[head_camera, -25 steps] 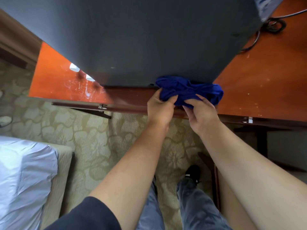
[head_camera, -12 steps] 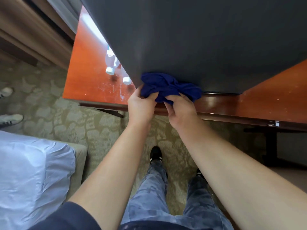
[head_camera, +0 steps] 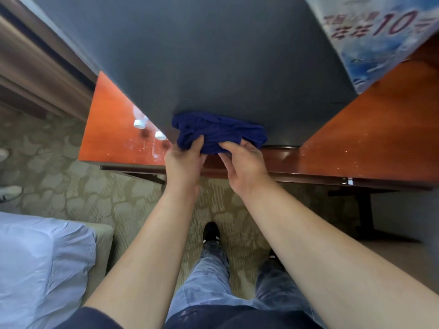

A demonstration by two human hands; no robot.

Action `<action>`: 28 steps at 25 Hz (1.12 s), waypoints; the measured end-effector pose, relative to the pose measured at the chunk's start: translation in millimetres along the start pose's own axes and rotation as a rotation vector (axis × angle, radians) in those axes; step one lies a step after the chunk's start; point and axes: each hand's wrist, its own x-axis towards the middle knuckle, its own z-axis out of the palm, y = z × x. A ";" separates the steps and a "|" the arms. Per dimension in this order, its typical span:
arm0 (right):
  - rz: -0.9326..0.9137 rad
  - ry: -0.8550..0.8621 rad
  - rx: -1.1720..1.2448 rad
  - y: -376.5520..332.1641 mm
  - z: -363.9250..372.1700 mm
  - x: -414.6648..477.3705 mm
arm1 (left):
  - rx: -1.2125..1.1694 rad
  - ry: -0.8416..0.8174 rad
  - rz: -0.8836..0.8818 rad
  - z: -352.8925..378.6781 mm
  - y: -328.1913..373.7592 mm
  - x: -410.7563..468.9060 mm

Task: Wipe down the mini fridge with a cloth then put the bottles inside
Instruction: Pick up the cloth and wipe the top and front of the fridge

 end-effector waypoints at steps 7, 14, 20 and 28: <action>-0.153 0.109 -0.033 -96.4 -123.1 22.1 | 0.003 -0.028 -0.195 133.0 -74.6 -55.9; -0.354 0.254 -0.579 -132.9 -167.8 45.8 | -0.041 -0.096 -0.343 166.9 -110.6 -61.7; -0.203 0.254 -0.594 -76.3 -150.5 61.0 | 0.030 -0.007 -0.451 115.4 -108.1 -20.0; -0.127 0.432 -0.565 39.7 -62.6 91.1 | -0.055 0.033 -0.545 1.5 -88.3 60.5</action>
